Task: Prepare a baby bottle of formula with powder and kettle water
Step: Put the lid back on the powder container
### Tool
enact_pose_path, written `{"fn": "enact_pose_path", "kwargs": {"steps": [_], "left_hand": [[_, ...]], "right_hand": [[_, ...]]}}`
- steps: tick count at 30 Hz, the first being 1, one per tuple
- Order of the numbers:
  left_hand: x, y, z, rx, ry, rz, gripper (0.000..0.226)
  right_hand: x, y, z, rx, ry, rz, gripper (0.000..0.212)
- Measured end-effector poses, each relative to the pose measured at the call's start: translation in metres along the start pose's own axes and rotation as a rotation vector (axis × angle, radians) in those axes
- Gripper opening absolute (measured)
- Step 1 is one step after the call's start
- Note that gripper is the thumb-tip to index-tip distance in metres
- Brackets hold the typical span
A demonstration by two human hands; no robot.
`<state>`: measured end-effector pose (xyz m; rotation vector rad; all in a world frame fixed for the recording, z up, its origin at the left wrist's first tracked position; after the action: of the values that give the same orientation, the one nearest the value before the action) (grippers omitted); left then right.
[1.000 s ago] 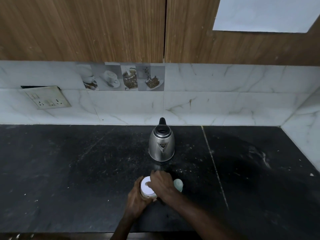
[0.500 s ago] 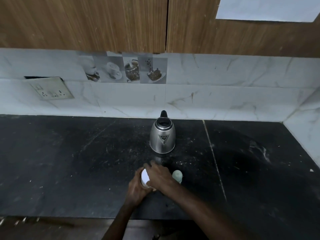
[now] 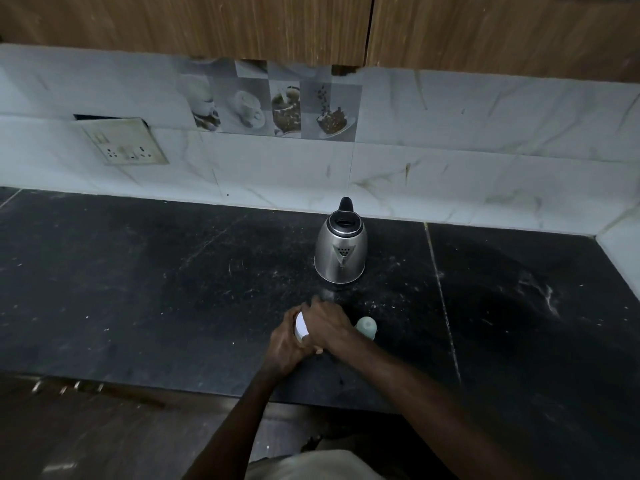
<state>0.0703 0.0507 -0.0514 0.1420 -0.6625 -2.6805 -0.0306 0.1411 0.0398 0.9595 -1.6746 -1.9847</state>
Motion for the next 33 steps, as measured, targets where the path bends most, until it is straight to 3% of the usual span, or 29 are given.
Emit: {"fn": "enact_pose_path", "kwargs": {"steps": [4, 9, 20, 25, 33], "left_hand": [[0.001, 0.0, -0.002, 0.012, 0.021, -0.02, 0.105], [0.005, -0.001, -0.008, 0.018, -0.007, -0.041, 0.111], [0.007, 0.0, -0.01, 0.029, -0.047, -0.044, 0.101], [0.007, 0.0, -0.012, 0.021, -0.065, -0.034, 0.096], [0.005, 0.001, -0.008, 0.014, -0.109, -0.006, 0.094]], "right_hand": [[0.006, -0.008, 0.002, -0.007, 0.052, 0.027, 0.061], [0.008, -0.018, -0.004, -0.044, -0.009, 0.036, 0.048], [0.011, -0.064, 0.007, -0.065, 0.062, 0.269, 0.053], [0.012, -0.062, 0.01, -0.019, 0.058, 0.257, 0.062], [0.01, -0.054, 0.008, -0.01, 0.027, 0.235, 0.056]]}}
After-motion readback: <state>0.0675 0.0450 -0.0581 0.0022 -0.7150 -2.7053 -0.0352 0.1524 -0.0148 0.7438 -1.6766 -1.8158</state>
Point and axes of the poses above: each hand's wrist, its own x-axis towards the middle knuckle, its own y-axis out of the back of the hand, z = x × y, the point moved 1 cm from there along x, towards the middle knuckle, and after that the axes turned 10 degrees about -y, right-handed, at the moved point
